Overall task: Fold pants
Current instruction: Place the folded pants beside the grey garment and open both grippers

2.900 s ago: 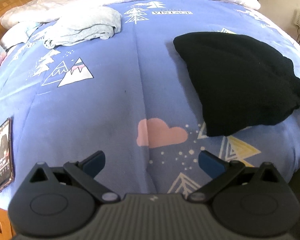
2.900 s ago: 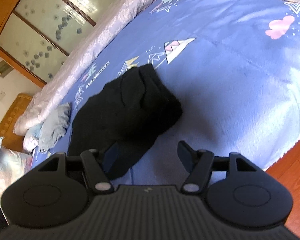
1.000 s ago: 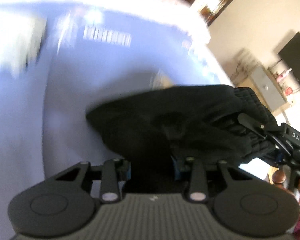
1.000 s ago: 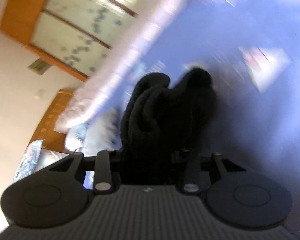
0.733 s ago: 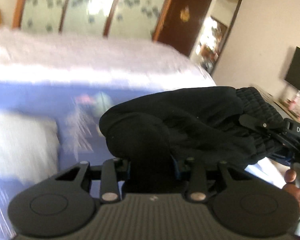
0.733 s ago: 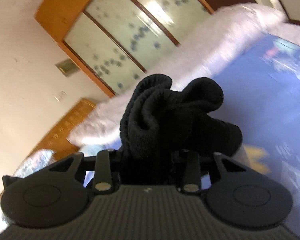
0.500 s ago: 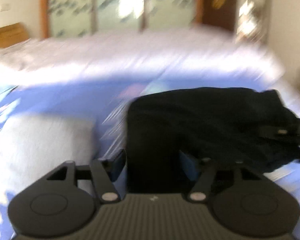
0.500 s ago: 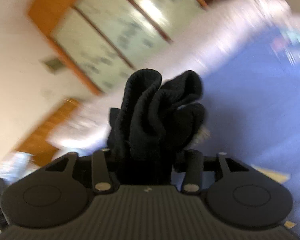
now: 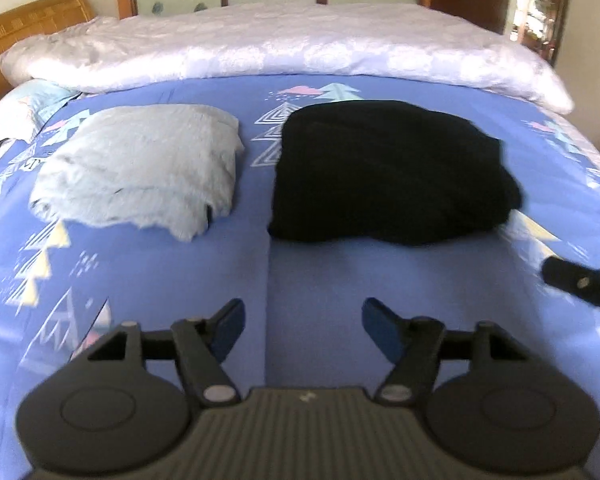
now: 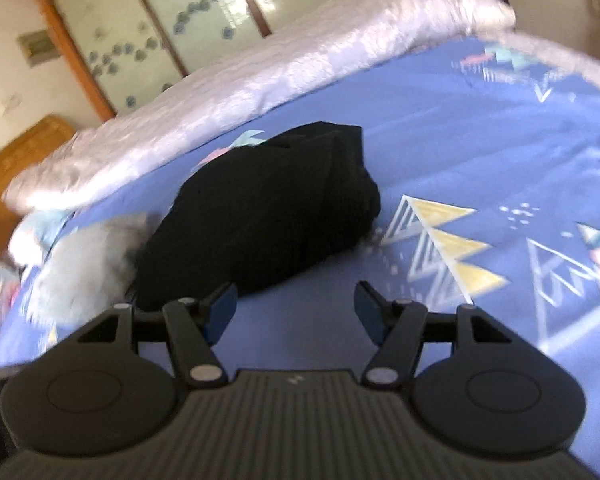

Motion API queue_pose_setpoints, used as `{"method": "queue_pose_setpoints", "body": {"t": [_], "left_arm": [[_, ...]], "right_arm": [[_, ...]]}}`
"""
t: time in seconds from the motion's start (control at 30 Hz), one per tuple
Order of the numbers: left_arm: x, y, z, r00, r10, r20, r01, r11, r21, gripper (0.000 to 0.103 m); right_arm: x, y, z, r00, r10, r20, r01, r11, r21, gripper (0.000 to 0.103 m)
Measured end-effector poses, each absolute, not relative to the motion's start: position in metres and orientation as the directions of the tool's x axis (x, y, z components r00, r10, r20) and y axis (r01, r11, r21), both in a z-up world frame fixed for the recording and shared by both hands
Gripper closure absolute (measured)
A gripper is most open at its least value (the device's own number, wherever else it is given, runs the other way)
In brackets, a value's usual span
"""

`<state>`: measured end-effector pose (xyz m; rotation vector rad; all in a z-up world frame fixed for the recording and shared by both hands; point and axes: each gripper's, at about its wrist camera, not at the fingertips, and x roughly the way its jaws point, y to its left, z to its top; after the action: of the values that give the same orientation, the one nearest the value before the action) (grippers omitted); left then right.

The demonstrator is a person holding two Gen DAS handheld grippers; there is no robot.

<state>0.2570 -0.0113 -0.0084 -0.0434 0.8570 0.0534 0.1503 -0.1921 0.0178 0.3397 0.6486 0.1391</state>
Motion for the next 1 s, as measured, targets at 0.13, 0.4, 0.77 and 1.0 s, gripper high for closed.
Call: {"method": "queue_pose_setpoints", "body": {"t": [0.13,0.4,0.77,1.0], "left_arm": [[0.205,-0.019,0.012,0.666,0.013,-0.746,-0.022,1.0,-0.002,0.026],[0.119,-0.023,0.045,0.712,0.012,-0.702,0.003,1.0,0.02,0.012],[0.046,-0.024,0.055,0.725,0.014,-0.688,0.021,0.999,0.042,0.0],[0.033,-0.015,0.057,0.72,-0.035,-0.693,0.043,0.999,-0.006,0.0]], "right_arm": [[0.11,-0.179,0.032,0.79,0.235,-0.566,-0.032,0.938,0.345,0.035],[0.062,-0.169,0.028,0.782,0.205,-0.589,-0.008,0.948,0.318,0.033],[0.006,-0.151,0.048,0.816,0.234,-0.529,-0.054,0.941,0.334,0.021],[0.003,-0.141,0.049,0.809,0.281,-0.517,-0.089,0.927,0.365,0.018]]}}
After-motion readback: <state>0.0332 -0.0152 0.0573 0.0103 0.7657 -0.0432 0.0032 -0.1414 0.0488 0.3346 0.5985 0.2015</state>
